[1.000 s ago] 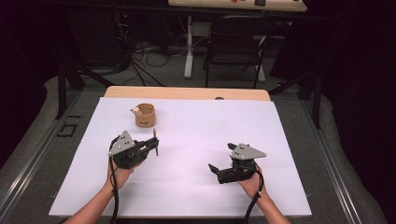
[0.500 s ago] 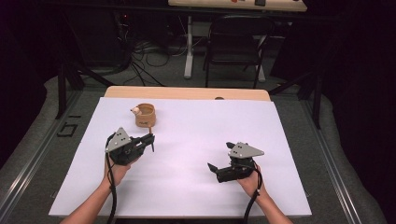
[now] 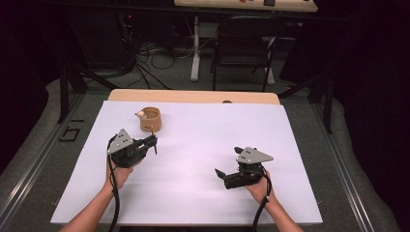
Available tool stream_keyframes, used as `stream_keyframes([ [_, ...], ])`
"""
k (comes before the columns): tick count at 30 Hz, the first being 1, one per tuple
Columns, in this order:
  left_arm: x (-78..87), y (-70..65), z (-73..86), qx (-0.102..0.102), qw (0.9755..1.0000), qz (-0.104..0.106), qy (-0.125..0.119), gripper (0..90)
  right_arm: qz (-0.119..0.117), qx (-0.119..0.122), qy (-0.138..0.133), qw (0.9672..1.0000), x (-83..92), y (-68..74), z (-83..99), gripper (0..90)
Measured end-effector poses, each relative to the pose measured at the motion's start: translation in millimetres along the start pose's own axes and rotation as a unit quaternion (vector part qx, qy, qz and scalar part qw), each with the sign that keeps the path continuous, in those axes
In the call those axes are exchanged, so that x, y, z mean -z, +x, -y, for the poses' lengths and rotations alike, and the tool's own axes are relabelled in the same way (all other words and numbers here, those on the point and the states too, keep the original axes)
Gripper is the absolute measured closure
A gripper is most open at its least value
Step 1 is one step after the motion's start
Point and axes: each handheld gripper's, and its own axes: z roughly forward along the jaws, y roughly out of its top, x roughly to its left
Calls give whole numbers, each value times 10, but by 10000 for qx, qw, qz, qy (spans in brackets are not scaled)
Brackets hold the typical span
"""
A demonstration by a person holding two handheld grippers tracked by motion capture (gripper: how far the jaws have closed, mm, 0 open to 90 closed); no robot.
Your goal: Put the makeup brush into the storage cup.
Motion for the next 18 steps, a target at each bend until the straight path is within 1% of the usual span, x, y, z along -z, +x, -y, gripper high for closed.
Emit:
stream_keyframes([
  [7,-11,63,-6,11,10000,-33,-10,826,5,4,10,10000,-1,-1,-2,0],
  [10,-11,89,-6,7,10000,-99,7,826,10,12,5,10000,1,-2,-2,0],
  [11,-14,101,-6,15,10000,-69,7,826,18,11,1,10000,2,-2,-3,0],
  [18,-27,138,-15,16,9999,-159,15,826,16,18,7,10000,2,-1,-4,0],
])
